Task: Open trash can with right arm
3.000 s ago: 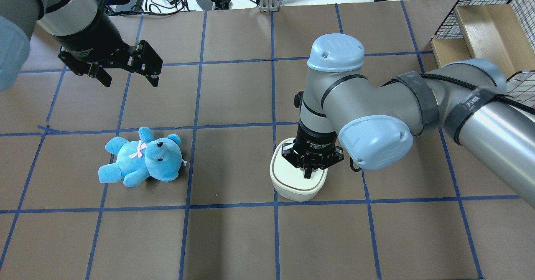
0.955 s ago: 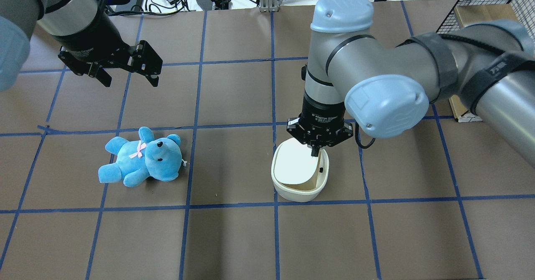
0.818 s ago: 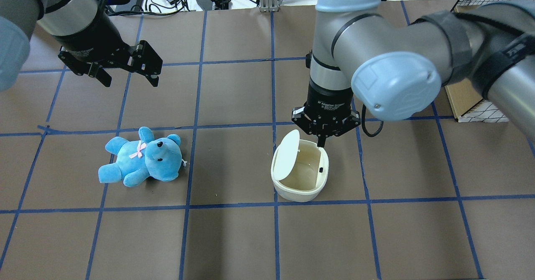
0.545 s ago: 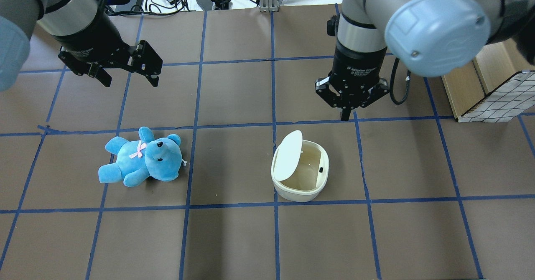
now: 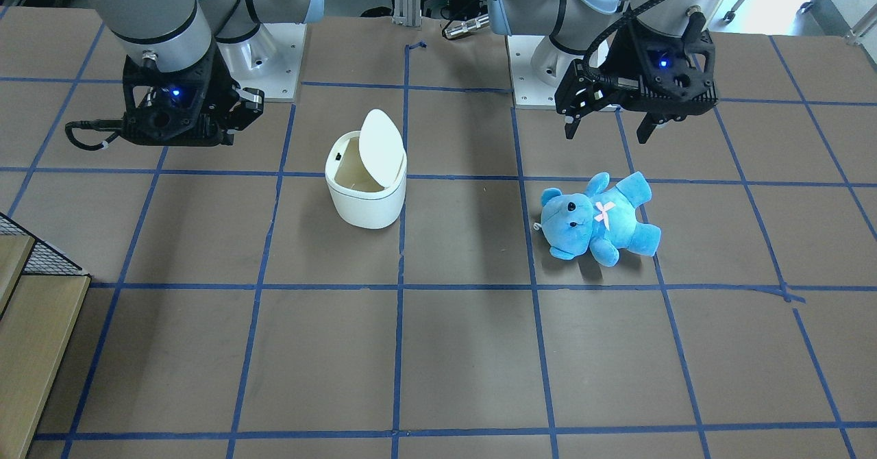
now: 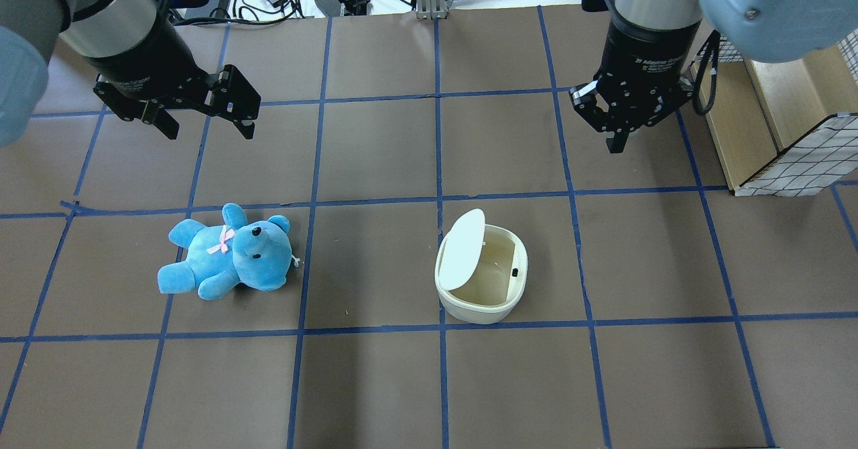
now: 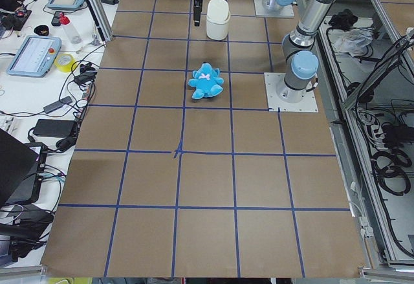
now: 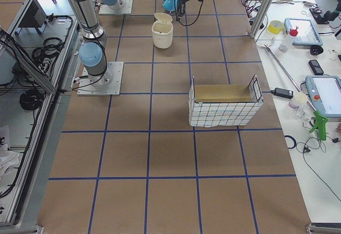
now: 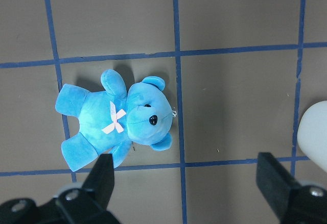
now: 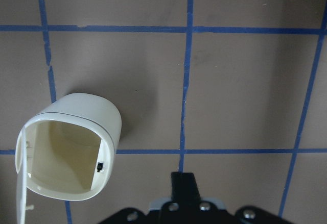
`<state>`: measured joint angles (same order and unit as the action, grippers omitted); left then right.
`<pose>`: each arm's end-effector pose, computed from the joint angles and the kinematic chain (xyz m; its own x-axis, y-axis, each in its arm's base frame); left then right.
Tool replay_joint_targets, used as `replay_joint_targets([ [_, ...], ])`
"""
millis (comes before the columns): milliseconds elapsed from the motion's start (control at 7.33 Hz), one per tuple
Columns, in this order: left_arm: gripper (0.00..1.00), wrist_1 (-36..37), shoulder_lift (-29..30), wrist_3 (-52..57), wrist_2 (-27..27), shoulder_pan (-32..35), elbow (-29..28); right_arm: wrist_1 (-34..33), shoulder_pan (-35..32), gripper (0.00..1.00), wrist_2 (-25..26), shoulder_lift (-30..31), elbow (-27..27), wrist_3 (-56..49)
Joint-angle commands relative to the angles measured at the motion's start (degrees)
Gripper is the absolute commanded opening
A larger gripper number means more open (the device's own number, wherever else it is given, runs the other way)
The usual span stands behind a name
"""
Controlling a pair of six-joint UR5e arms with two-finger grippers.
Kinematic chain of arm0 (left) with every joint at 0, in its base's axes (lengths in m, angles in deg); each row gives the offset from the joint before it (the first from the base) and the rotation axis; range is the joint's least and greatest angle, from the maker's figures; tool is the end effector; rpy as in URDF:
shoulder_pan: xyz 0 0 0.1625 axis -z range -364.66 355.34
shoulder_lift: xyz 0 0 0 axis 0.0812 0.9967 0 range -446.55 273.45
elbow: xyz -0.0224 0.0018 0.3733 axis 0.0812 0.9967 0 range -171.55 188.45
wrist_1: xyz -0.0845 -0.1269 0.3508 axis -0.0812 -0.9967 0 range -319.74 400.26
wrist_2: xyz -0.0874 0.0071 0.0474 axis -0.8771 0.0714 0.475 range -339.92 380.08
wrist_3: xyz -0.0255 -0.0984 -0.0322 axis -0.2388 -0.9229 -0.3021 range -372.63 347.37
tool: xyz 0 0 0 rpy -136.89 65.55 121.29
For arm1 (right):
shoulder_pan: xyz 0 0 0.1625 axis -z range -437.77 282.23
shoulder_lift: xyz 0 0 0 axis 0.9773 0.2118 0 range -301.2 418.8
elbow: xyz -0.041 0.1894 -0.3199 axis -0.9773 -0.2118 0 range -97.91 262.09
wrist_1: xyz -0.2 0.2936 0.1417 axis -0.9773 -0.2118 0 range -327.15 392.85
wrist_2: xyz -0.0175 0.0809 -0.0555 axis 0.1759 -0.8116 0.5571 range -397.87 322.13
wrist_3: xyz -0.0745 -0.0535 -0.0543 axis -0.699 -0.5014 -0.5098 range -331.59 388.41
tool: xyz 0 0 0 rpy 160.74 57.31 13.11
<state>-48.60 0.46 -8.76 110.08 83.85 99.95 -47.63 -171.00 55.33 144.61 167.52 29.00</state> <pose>-0.1218 -0.4467 0.4433 -0.9991 0.0414 -0.0031 0.0415 0.9981 -0.0459 0.1534 -0.4593 0.4170 -0.9969 -0.0549 0.0568 -0.0453 0.9864 0.1582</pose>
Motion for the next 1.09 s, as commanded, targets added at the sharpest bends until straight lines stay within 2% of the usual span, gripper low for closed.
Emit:
replay_joint_targets([
  [0, 1.00, 0.0, 0.0, 0.0, 0.0, 0.0, 0.0, -0.2, 2.4, 0.00, 0.8, 0.0, -0.8, -3.4],
  [409, 1.00, 0.0, 0.0, 0.0, 0.0, 0.0, 0.0, -1.1, 3.9, 0.00, 0.0, 0.1, -3.7, -4.7],
  [682, 1.00, 0.0, 0.0, 0.0, 0.0, 0.0, 0.0, -6.3, 3.5, 0.00, -3.7, 0.2, -3.5, -2.8],
  [955, 1.00, 0.0, 0.0, 0.0, 0.0, 0.0, 0.0, -2.1, 3.4, 0.00, -7.8, 0.6, -3.1, -1.0],
])
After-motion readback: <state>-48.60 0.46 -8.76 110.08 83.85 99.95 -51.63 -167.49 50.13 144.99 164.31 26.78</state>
